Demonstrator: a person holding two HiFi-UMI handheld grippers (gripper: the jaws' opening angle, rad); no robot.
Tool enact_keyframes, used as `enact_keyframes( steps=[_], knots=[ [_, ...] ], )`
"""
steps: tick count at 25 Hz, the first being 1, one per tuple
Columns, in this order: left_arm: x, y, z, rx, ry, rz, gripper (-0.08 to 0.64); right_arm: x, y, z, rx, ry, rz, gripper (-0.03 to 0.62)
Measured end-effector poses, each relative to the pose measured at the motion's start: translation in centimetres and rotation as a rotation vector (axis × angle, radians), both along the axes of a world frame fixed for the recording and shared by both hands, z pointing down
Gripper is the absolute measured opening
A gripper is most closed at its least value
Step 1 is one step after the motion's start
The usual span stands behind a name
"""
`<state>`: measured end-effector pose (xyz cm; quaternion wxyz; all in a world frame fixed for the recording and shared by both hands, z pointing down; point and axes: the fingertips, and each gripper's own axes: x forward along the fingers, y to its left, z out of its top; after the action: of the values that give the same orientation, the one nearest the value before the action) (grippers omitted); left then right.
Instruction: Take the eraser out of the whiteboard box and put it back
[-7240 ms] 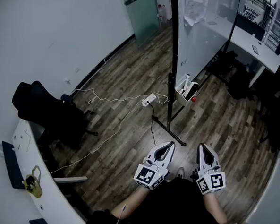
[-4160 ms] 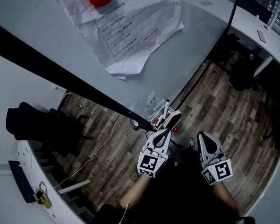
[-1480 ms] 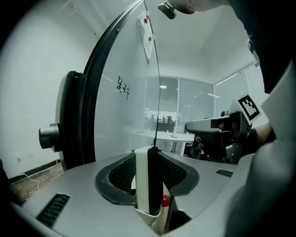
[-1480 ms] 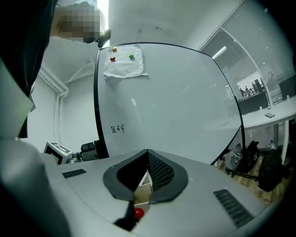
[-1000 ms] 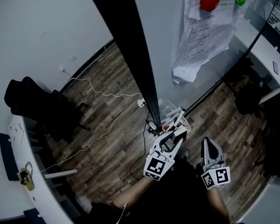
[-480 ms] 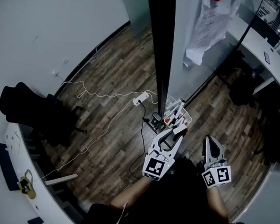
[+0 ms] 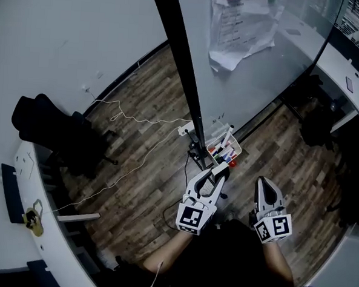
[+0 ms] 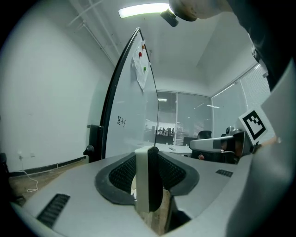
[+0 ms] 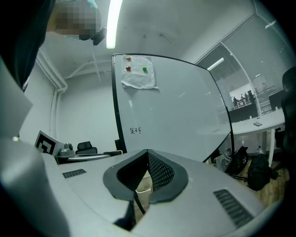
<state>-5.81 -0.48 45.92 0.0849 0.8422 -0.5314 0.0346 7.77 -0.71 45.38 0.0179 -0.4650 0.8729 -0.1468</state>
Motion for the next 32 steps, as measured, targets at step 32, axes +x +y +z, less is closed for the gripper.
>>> enact_keyframes(
  steps=[32],
  knots=[
    [-0.6, 6.7, -3.4, 0.082, 0.017, -0.145, 0.152, -1.5, 4.2, -1.4, 0.053, -0.053, -0.167, 0.014]
  ],
)
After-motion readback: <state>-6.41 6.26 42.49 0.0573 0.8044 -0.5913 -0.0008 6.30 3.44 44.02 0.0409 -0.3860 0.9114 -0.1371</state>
